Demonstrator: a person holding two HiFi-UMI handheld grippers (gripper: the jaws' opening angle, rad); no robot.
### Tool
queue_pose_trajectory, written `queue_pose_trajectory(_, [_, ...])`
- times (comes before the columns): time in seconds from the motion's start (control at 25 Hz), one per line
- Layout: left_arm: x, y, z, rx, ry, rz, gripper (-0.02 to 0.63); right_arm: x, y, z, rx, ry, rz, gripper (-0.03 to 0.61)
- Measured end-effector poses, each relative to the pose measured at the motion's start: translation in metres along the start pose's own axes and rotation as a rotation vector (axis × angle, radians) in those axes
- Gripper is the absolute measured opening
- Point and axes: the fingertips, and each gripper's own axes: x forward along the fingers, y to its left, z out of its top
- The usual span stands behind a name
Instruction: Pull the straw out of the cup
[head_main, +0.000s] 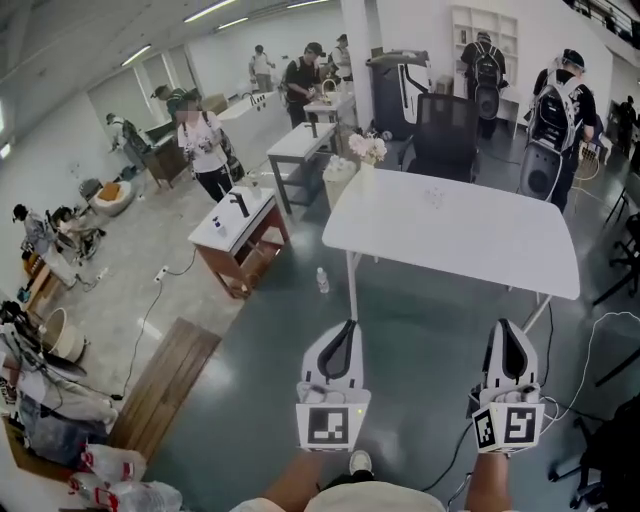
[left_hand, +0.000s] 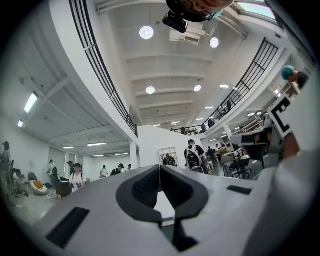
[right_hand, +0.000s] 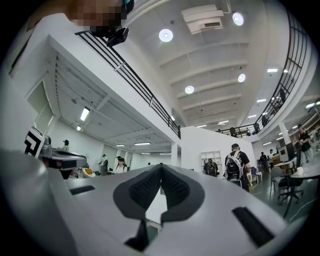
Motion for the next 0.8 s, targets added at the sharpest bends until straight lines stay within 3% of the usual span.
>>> queue_pose_trajectory(0.32, [0.034, 0.045, 0.0, -0.023, -0.071, -0.019, 0.006, 0.04, 0.016, 0.003, -0.027, -0.043, -0.051, 0.002])
queue_pose_trajectory(0.8, [0.088, 0.04, -0.032, -0.02, -0.015, -0.025, 0.006, 0.091, -0.009, -0.038, 0.012, -0.009, -0.047, 0.002])
